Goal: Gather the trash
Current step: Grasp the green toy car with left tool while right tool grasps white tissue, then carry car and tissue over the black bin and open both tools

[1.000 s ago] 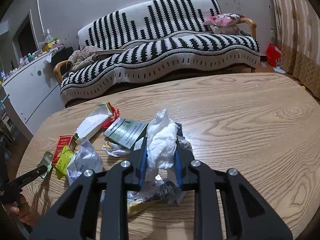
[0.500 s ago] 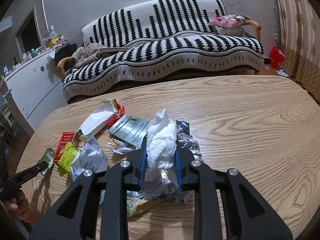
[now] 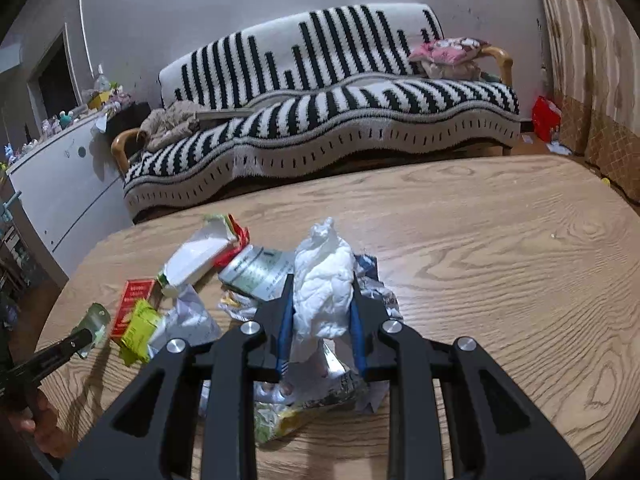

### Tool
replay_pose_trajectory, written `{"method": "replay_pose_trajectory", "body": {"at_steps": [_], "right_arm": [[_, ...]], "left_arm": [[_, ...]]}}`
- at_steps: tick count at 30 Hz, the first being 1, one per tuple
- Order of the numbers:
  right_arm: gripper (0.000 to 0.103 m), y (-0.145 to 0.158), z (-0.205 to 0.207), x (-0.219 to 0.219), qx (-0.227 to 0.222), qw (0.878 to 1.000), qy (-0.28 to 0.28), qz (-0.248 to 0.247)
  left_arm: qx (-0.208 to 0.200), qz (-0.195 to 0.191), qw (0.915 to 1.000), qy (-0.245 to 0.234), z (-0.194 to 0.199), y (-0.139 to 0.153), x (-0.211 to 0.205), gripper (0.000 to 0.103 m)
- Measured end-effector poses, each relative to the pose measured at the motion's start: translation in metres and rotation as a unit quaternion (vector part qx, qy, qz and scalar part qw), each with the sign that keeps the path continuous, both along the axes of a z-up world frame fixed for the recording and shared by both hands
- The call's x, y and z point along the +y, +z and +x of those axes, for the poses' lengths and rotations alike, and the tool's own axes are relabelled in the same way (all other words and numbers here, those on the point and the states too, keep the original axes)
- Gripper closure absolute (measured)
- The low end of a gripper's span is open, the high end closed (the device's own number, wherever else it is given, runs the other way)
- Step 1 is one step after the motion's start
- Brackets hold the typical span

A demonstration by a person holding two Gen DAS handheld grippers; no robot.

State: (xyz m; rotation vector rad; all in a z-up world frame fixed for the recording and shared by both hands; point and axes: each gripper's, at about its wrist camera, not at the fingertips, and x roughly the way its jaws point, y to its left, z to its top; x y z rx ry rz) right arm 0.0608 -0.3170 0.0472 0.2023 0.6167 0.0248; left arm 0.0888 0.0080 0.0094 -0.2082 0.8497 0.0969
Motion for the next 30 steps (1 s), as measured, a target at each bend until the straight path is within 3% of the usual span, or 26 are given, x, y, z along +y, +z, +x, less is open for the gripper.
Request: {"method": "replay_pose_trajectory", "body": {"at_steps": [10, 14, 18, 20, 23, 27, 30], "right_arm": [[0.079, -0.002, 0.005, 0.001, 0.016, 1.0, -0.002, 0.008], [0.079, 0.014, -0.011, -0.014, -0.01, 0.999, -0.031, 0.044], [0.079, 0.034, -0.061, -0.05, -0.05, 0.987, -0.071, 0.132], [0.079, 0.039, -0.096, -0.076, -0.072, 0.98, -0.096, 0.161], [0.079, 0.04, -0.16, -0.122, -0.103, 0.967, -0.14, 0.188], [0.079, 0.037, -0.259, -0.196, -0.112, 0.957, -0.207, 0.169], [0.079, 0.013, -0.329, -0.248, -0.071, 0.949, -0.263, 0.157]], "left_arm": [[0.001, -0.013, 0.9999, -0.005, -0.003, 0.007, -0.001, 0.081], [-0.023, -0.017, 0.9992, -0.028, -0.015, 0.023, -0.013, 0.081], [-0.04, -0.059, 0.9947, -0.073, -0.041, 0.041, -0.044, 0.081], [-0.045, -0.088, 0.9885, -0.115, -0.061, 0.056, -0.078, 0.081], [-0.049, -0.09, 0.9765, -0.189, -0.106, 0.07, -0.149, 0.081], [-0.005, -0.11, 0.9369, -0.332, -0.174, 0.065, -0.266, 0.081], [0.039, -0.111, 0.9082, -0.402, -0.216, 0.042, -0.332, 0.081]]}}
